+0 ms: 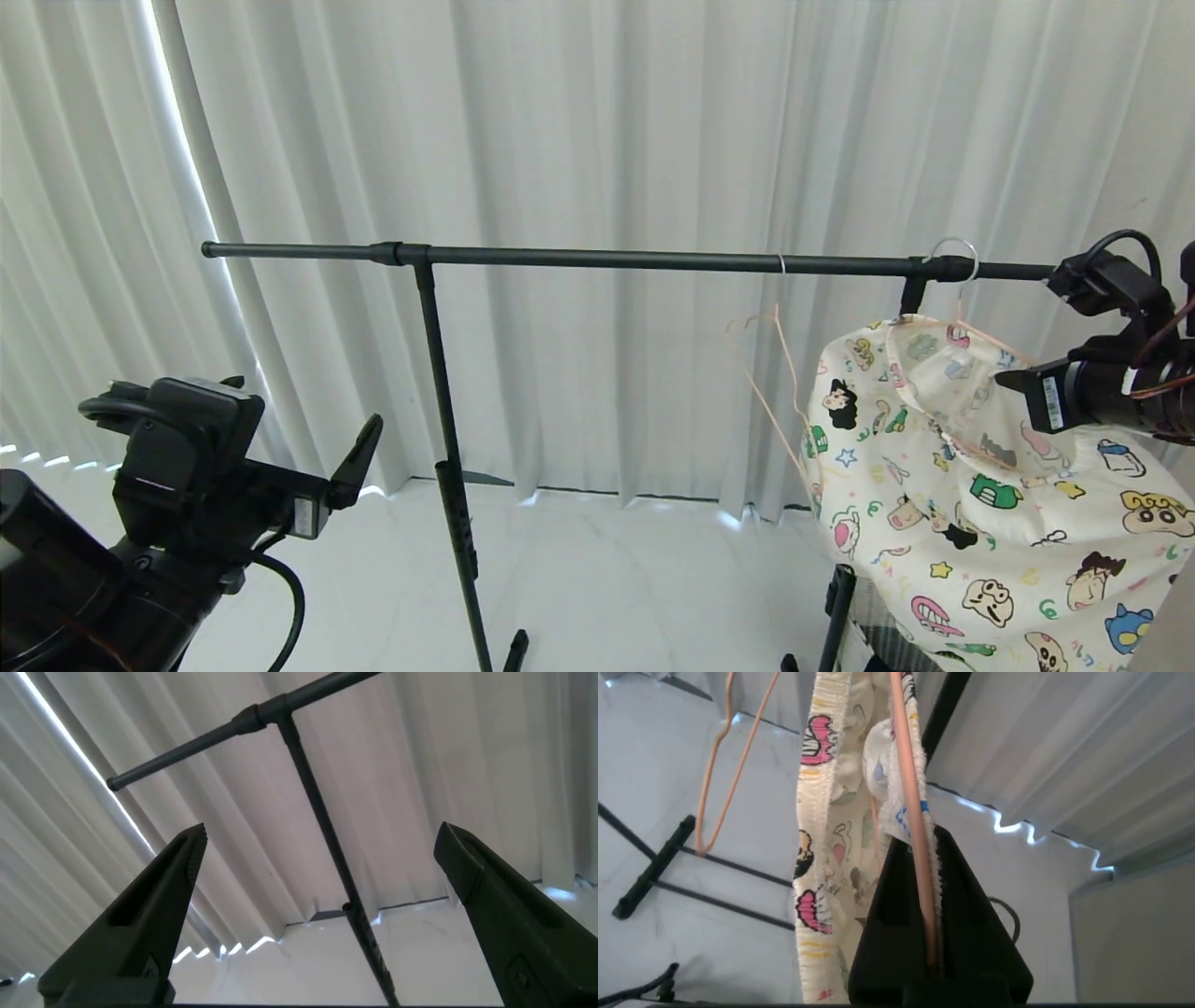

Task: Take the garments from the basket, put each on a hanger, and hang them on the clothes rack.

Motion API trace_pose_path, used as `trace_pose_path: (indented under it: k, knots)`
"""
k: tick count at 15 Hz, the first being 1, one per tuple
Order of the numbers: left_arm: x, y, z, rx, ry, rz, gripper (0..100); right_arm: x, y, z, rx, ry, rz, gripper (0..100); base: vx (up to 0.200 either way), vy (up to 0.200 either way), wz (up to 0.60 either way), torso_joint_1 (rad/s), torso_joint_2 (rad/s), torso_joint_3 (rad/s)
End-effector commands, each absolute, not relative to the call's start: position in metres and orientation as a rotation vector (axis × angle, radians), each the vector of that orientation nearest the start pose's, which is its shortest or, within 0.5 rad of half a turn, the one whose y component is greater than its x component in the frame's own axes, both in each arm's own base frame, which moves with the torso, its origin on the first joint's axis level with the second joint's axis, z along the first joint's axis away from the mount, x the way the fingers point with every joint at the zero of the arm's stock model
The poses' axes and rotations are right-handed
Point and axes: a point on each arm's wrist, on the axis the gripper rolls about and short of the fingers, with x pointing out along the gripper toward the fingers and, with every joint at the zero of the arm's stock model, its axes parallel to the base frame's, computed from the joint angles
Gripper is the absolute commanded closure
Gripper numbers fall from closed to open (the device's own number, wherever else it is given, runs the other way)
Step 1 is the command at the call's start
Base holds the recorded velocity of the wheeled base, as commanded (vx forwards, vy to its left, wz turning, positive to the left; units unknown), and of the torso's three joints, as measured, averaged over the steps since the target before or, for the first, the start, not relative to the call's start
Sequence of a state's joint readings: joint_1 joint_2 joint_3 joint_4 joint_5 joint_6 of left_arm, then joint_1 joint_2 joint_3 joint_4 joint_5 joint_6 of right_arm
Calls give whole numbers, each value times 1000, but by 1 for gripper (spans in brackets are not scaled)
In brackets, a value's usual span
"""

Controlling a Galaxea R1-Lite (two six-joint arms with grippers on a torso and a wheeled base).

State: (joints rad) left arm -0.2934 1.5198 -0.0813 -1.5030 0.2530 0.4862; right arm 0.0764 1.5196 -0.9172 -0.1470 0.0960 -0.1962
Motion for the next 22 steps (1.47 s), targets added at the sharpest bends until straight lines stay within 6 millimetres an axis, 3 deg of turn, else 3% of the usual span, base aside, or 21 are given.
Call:
trace_pose_path:
  k: [1, 4, 10, 15, 22]
  knots:
    - [179, -48, 141, 471, -64, -27, 0, 268, 23, 216, -188, 442, 215, 100, 200, 0, 0, -2, 2, 2]
    - [180, -49, 140, 472, -59, -44, 0, 270, 23, 216, -179, 444, 211, 100, 200, 0, 0, 4, 1, 7]
    - [180, -49, 140, 473, -63, -66, 0, 281, 23, 215, -155, 448, 204, 100, 0, 0, 0, 0, 0, 0]
    - [182, -49, 139, 474, -59, -62, 0, 315, 25, 208, -139, 465, 197, 100, 0, 0, 0, 0, 0, 0]
    - [184, -49, 137, 478, -50, -64, 0, 334, 25, 184, -129, 521, 134, 100, 0, 0, 0, 0, 0, 0]
